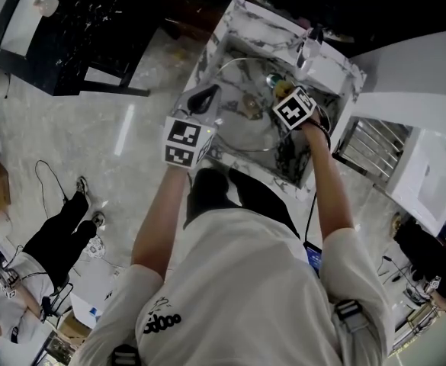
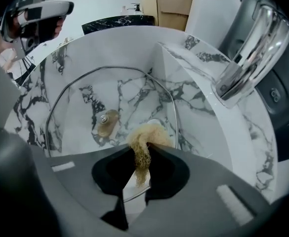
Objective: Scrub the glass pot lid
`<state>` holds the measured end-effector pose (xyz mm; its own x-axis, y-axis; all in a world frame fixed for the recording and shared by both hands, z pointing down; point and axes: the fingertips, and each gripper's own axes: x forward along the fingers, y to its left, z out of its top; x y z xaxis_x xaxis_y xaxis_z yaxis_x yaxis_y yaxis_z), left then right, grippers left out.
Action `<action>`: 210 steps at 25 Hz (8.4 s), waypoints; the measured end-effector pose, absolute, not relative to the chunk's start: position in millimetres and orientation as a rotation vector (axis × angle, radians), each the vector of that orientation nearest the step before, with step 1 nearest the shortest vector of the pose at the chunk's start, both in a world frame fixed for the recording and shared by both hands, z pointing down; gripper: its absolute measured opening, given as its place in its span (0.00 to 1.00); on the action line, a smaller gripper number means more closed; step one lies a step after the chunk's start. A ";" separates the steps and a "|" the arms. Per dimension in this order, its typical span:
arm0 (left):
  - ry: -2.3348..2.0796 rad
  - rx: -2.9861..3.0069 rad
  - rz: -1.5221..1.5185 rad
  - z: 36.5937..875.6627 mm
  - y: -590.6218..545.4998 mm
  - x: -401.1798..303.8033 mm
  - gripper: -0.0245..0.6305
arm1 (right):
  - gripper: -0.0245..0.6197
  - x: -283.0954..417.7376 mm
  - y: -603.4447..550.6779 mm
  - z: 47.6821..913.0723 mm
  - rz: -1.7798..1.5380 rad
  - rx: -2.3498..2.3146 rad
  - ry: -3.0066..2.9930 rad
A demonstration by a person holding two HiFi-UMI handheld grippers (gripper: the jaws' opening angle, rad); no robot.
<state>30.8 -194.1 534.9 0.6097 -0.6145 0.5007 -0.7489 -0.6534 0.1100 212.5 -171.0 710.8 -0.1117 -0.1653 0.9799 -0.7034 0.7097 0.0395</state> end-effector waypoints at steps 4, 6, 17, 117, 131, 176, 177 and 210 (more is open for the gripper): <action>-1.118 2.516 0.614 535.6 -198.7 29.2 0.05 | 0.12 202.1 -186.1 711.9 0.507 0.709 -1.685; -1.121 2.513 0.611 536.4 -200.4 29.1 0.05 | 0.12 196.5 -193.8 712.2 0.494 0.713 -1.696; -1.170 2.463 0.607 542.2 -210.1 17.0 0.05 | 0.12 154.5 -225.2 713.4 0.379 0.698 -1.799; -1.165 2.422 0.611 551.3 -184.5 9.6 0.05 | 0.13 129.2 -199.5 723.0 0.201 0.445 -1.820; -1.156 2.417 0.643 553.7 -177.1 10.4 0.05 | 0.13 64.9 -147.0 721.9 0.122 0.302 -1.914; -1.090 2.448 0.664 551.1 -171.5 13.0 0.05 | 0.12 157.7 -145.0 718.9 0.547 0.496 -1.891; -1.088 2.446 0.672 551.4 -170.1 12.7 0.05 | 0.12 155.3 -148.2 720.2 0.528 0.497 -1.882; -0.993 2.573 0.683 490.8 -126.0 -28.8 0.05 | 0.12 107.9 -92.3 729.3 -0.126 0.232 -1.523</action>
